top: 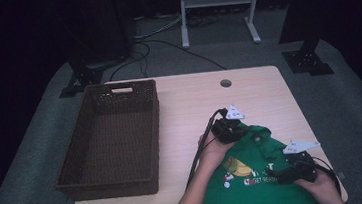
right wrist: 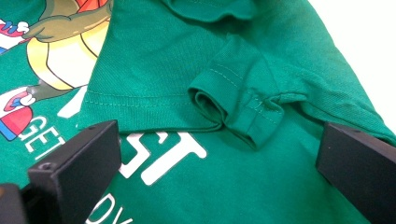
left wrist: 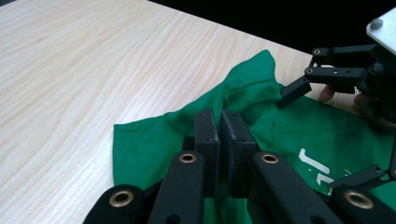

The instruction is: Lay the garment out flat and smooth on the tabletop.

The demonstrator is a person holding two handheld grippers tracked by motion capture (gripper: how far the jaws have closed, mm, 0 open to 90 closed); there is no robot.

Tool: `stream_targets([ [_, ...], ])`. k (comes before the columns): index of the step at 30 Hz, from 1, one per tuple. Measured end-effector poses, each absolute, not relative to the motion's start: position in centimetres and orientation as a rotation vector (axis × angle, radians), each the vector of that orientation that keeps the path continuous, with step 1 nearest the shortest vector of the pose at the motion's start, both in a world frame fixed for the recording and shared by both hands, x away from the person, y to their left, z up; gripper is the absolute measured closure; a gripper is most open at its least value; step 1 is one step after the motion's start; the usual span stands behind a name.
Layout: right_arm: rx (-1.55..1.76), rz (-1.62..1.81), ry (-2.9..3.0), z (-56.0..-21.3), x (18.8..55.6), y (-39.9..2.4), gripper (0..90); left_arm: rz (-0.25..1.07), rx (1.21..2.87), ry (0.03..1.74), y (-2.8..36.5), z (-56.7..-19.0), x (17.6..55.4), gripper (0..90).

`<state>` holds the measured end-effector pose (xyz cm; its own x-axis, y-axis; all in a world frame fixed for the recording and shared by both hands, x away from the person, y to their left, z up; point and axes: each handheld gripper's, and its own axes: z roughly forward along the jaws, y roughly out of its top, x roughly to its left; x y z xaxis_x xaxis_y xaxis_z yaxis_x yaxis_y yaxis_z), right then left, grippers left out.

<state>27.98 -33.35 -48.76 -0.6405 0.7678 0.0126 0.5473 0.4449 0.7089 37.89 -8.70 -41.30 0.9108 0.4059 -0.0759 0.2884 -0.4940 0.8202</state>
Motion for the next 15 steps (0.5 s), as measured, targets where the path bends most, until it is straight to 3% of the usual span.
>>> stream_targets([
  [15,1.126,1.002,2.39,-48.8,28.0,-33.4,0.0,0.174,2.11,0.524,-7.6,-40.8,38.9,86.5],
])
